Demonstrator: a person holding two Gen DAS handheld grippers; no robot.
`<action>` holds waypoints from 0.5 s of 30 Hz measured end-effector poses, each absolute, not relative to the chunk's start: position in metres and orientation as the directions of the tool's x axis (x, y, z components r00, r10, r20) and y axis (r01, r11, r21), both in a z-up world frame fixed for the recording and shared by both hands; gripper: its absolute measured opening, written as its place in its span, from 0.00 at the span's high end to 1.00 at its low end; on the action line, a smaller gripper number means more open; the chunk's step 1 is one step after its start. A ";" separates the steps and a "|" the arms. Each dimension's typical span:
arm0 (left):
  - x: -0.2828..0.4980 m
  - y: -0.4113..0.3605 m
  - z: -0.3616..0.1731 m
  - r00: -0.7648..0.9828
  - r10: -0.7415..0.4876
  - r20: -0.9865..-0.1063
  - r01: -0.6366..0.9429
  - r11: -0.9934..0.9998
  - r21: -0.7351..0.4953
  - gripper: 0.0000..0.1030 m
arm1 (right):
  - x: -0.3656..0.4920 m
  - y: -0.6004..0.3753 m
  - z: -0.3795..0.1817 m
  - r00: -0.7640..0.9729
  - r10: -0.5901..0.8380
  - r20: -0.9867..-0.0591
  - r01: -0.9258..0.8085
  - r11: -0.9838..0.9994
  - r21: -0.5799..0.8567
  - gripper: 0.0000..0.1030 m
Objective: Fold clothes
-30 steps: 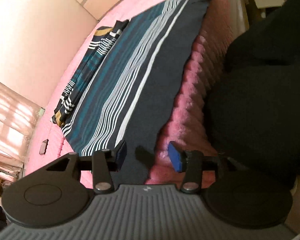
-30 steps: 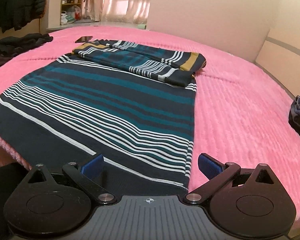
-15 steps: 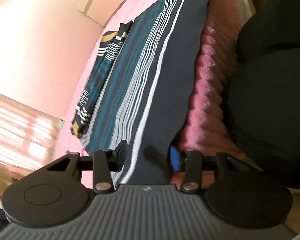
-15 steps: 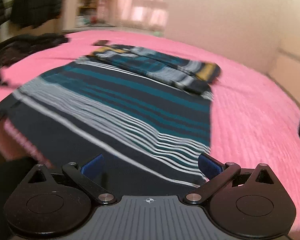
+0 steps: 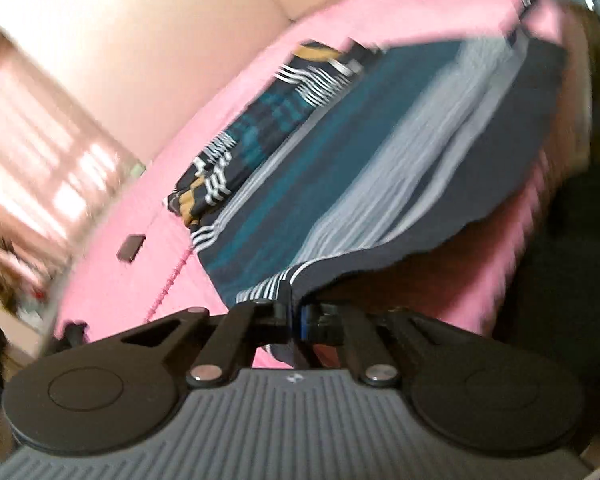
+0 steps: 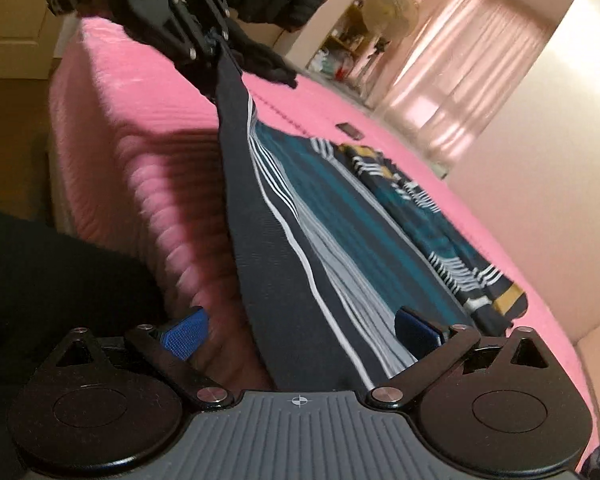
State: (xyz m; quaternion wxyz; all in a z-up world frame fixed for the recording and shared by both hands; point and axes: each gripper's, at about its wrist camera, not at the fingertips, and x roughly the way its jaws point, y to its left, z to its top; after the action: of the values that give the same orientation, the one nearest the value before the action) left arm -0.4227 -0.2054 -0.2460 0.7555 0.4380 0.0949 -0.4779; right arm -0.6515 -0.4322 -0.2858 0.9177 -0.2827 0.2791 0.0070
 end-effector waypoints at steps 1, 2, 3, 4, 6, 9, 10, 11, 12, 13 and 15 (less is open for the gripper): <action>-0.418 -0.206 -0.239 0.517 -0.644 -0.563 0.817 0.176 0.549 0.96 | -0.648 -0.431 -0.290 0.842 -0.163 -0.515 -0.165 0.830 -0.533 0.23; -0.413 -0.206 -0.234 0.509 -0.648 -0.566 0.828 0.187 0.529 0.96 | -0.644 -0.430 -0.293 0.839 -0.182 -0.512 -0.159 0.819 -0.551 0.29; -0.409 -0.205 -0.229 0.501 -0.651 -0.570 0.836 0.195 0.513 0.96 | -0.644 -0.432 -0.297 0.839 -0.212 -0.502 -0.142 0.805 -0.576 0.30; -0.408 -0.203 -0.226 0.496 -0.652 -0.574 0.841 0.198 0.503 0.96 | -0.644 -0.433 -0.300 0.837 -0.241 -0.491 -0.125 0.789 -0.602 0.30; -0.405 -0.199 -0.221 0.490 -0.652 -0.579 0.848 0.202 0.490 0.96 | -0.654 -0.442 -0.306 0.830 -0.302 -0.470 -0.101 0.746 -0.658 0.31; -0.407 -0.197 -0.228 0.503 -0.640 -0.580 0.829 0.169 0.533 0.96 | -0.673 -0.468 -0.312 0.794 -0.397 -0.460 -0.069 0.693 -0.718 0.51; -0.410 -0.194 -0.232 0.507 -0.634 -0.583 0.822 0.152 0.549 0.96 | -0.678 -0.478 -0.315 0.777 -0.426 -0.464 -0.062 0.682 -0.728 0.57; -0.414 -0.191 -0.237 0.512 -0.629 -0.586 0.814 0.137 0.565 0.96 | -0.684 -0.488 -0.315 0.759 -0.447 -0.473 -0.057 0.679 -0.732 0.59; -0.417 -0.190 -0.243 0.517 -0.623 -0.587 0.805 0.118 0.582 0.96 | -0.689 -0.498 -0.316 0.747 -0.459 -0.481 -0.054 0.678 -0.733 0.65; -0.421 -0.190 -0.249 0.522 -0.617 -0.589 0.794 0.099 0.600 0.96 | -0.692 -0.504 -0.316 0.740 -0.460 -0.491 -0.066 0.676 -0.734 0.75; -0.427 -0.191 -0.261 0.534 -0.606 -0.589 0.771 0.062 0.634 0.96 | -0.695 -0.511 -0.315 0.733 -0.449 -0.511 -0.095 0.676 -0.731 0.97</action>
State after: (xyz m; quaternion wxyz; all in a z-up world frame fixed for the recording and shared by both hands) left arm -0.4268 -0.1914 -0.2612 0.7239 0.4928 0.0834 -0.4756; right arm -0.6948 -0.5113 -0.3153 0.8459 -0.3887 0.3500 -0.1046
